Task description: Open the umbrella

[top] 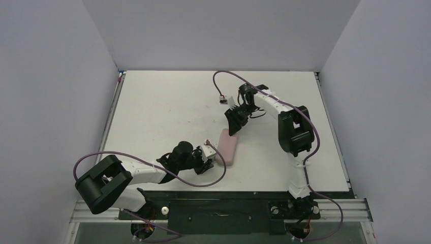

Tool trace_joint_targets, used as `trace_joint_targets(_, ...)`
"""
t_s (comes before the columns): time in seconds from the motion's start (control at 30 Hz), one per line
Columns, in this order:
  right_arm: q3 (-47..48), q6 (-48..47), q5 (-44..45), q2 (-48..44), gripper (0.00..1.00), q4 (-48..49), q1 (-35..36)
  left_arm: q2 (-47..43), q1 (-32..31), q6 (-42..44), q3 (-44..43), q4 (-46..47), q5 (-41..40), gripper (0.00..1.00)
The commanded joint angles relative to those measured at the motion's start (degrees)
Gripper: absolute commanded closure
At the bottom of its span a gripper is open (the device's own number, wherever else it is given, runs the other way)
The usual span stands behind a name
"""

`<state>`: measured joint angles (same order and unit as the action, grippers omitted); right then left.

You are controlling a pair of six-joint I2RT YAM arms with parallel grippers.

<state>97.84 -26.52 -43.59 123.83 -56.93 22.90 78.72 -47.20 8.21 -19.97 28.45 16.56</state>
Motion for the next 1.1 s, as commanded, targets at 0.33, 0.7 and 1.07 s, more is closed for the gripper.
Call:
trace_joint_targets(0.33,-3.07,-2.64,5.2,-1.21,0.8,1.44,-0.48,-1.35,-1.71,1.61,0.5,-0.44,2.31,0.69)
trace_joint_targets(0.7,-5.5,-2.66,4.81,-2.32,0.81,2.41,-0.49,6.46,-1.72,1.17,-2.09,5.7,-2.66,0.69)
trace_joint_targets(1.07,-6.46,-3.05,5.17,-2.97,0.81,2.52,-0.56,13.01,-1.51,3.41,-5.05,11.22,-3.89,0.7)
